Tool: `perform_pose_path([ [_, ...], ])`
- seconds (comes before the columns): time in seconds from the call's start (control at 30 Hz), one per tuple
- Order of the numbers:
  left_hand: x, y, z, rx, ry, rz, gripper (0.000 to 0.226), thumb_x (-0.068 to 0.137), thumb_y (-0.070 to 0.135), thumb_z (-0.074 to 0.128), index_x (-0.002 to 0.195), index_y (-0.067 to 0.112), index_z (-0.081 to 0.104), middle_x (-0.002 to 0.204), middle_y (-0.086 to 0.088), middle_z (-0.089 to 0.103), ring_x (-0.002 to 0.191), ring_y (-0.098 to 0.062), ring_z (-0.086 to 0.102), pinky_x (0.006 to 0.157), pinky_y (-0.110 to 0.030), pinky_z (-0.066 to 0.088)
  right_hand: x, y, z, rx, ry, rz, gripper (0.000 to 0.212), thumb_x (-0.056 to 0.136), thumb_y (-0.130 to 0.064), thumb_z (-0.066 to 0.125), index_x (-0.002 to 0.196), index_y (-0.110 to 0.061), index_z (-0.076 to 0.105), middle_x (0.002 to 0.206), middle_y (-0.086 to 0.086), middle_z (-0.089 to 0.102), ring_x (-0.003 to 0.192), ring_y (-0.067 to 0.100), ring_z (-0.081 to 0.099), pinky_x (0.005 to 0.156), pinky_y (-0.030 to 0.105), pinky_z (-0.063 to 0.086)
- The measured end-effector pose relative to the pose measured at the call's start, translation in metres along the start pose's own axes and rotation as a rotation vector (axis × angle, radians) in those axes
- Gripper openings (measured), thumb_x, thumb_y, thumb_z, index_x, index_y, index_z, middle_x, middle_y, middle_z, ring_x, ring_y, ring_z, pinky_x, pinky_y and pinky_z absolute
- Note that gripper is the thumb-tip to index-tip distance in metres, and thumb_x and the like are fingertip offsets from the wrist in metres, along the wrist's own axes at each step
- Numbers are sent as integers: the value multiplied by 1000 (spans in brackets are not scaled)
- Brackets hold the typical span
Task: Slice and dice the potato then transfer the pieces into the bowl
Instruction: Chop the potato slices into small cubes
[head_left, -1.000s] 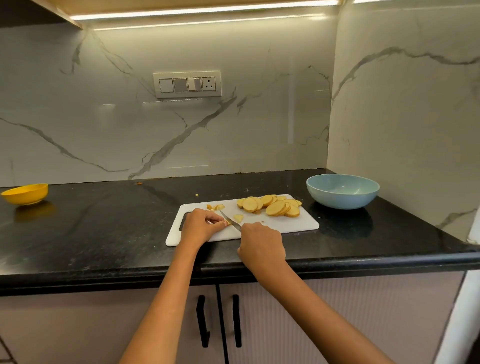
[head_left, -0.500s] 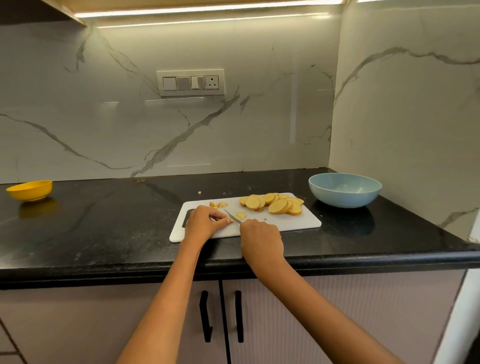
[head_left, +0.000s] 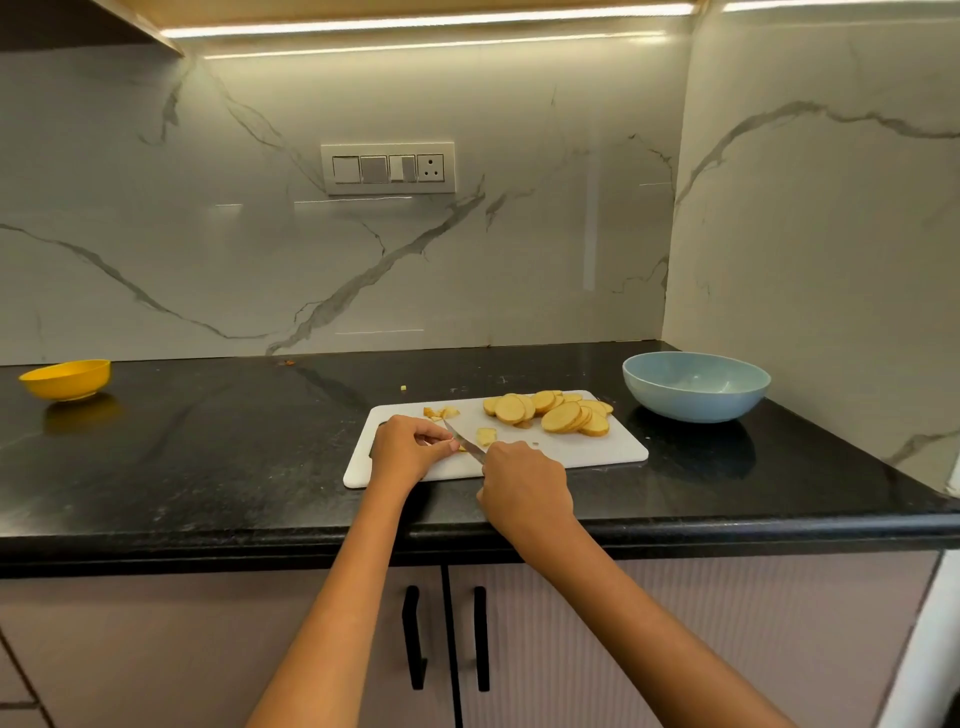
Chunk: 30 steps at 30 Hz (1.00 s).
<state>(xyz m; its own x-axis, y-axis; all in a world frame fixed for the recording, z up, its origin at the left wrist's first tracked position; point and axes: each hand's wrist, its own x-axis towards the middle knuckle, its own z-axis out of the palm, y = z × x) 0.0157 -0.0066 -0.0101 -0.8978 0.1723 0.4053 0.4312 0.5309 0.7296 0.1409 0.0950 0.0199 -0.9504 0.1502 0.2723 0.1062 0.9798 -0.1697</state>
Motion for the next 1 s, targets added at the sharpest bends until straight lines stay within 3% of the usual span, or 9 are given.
perform_pose_path([
  [0.23,0,0,1,42,-85,22,28,79,23,73,106,16,71,101,0,69,66,-3,46,61,-17,37,17,19,7,17,99,17,23,97,-19,44,116,-11,56,107,7,62,93,21,60,71,28,42],
  [0.3,1,1,2,39,-75,12,33,79,21,73,111,16,68,107,0,67,77,-8,50,72,-23,41,24,28,10,-17,127,-55,23,98,-20,43,116,-13,56,100,5,63,85,20,61,65,26,41],
  [0.4,1,4,-1,1,155,74,30,81,3,67,108,17,67,116,-5,62,97,-17,52,86,-29,42,31,47,9,-121,159,-198,31,100,-24,38,129,-19,46,88,3,62,70,18,56,58,28,40],
  [0.47,-1,9,-2,84,241,142,38,82,-8,58,104,22,67,121,-2,55,114,-21,45,94,-34,37,33,57,5,-206,145,-267,37,102,-29,33,139,-23,38,72,-3,51,58,14,45,52,26,36],
  [0.53,-4,13,-1,186,199,178,48,80,-15,50,101,25,66,124,2,49,122,-19,36,94,-34,30,33,64,1,-280,125,-313,41,103,-31,31,144,-27,31,63,-5,37,52,10,36,47,23,28],
  [0.6,-5,14,2,275,128,183,55,76,-17,47,100,28,65,128,4,44,126,-19,30,93,-33,25,33,69,1,-306,114,-346,44,103,-32,30,146,-28,26,70,-3,39,57,11,40,47,23,27],
  [0.73,-2,10,4,382,23,119,52,78,-12,50,102,31,64,138,5,36,133,-19,21,104,-37,19,30,74,3,-319,128,-382,45,102,-33,31,147,-28,24,86,3,49,68,14,46,49,23,27],
  [0.87,0,11,4,365,4,48,45,86,1,55,118,32,56,140,3,33,132,-21,21,106,-40,21,30,78,4,-316,129,-375,45,102,-34,31,147,-28,25,99,6,60,70,14,47,53,24,31],
  [1.0,0,9,4,369,16,45,32,88,15,61,113,34,60,137,4,36,131,-21,24,105,-41,22,30,82,7,-320,129,-370,46,103,-35,29,148,-29,23,98,5,61,71,15,49,56,25,33],
])
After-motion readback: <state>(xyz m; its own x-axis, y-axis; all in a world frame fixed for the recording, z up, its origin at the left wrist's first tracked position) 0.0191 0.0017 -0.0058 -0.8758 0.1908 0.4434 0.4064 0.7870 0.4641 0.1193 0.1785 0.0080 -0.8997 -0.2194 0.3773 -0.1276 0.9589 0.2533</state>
